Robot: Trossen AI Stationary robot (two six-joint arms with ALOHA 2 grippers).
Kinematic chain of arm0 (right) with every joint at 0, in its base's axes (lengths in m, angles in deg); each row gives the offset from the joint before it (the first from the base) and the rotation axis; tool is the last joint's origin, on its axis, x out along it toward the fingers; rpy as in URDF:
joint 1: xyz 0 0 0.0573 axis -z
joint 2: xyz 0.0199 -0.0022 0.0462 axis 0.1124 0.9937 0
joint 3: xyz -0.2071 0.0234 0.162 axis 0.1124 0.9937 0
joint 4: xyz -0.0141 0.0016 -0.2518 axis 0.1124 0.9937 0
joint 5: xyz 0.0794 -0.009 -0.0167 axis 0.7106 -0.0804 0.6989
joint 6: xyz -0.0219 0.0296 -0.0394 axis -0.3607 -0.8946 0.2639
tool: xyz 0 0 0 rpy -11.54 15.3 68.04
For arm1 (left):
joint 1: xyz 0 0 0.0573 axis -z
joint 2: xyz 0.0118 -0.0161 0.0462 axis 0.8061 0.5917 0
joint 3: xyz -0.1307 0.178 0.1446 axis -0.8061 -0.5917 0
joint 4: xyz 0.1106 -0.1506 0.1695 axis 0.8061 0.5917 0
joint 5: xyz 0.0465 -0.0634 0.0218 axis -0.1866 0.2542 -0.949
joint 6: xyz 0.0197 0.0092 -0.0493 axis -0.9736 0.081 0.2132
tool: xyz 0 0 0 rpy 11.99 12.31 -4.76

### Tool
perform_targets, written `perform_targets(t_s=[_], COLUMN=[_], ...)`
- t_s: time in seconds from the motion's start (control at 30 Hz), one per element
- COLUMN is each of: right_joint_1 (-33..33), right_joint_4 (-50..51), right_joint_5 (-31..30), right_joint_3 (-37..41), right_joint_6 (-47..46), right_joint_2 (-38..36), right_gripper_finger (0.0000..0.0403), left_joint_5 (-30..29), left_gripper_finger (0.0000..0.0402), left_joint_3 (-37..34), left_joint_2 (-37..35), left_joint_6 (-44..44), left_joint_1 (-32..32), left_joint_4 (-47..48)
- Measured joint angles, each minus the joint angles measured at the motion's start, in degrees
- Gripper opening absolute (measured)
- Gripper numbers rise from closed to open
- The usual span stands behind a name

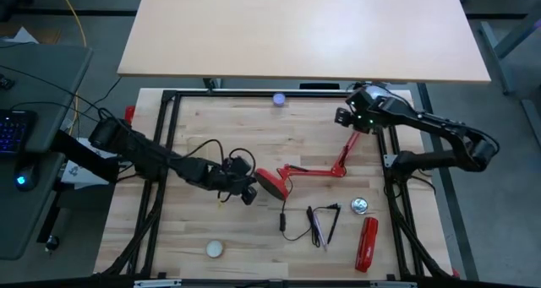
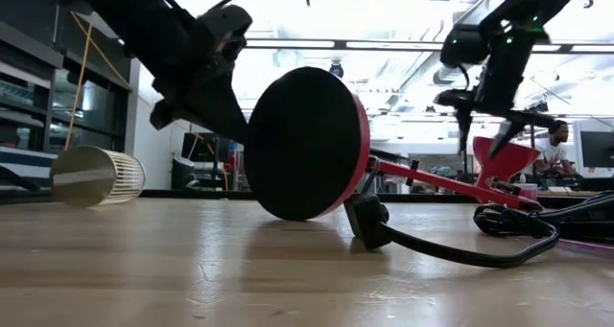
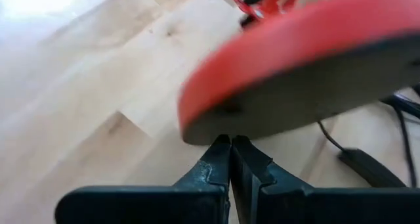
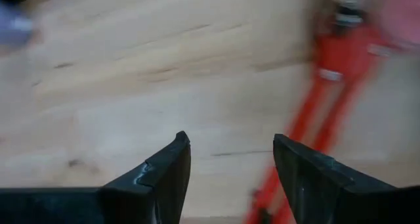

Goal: Screw lightbulb
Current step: Remove the white lightbulb from the desk lamp

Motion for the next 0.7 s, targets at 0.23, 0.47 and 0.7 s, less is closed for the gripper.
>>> perform_targets(t_s=[0.23,0.47,0.7], right_joint_1=[5.49,6.40,8.26], right_joint_4=[2.40,-10.55,-13.89], right_joint_5=[5.48,8.06,2.81], right_joint_3=[4.95,9.58,9.28], right_joint_6=[-2.32,-3.45,1.23], right_joint_2=[0.95,2.43,2.46], right_gripper_finger=[0.0209,0.0209,0.0209], left_joint_5=[5.58,8.77,8.45], left_gripper_finger=[0.0000,0.0000,0.0000], left_joint_3=[0.04,0.04,0.04], left_joint_2=[1.91,3.43,4.23], left_joint_6=[-5.64,-7.26,-8.16], left_joint_1=[-5.18,-7.07,-8.48], left_joint_4=[-1.82,-2.55,-2.21])
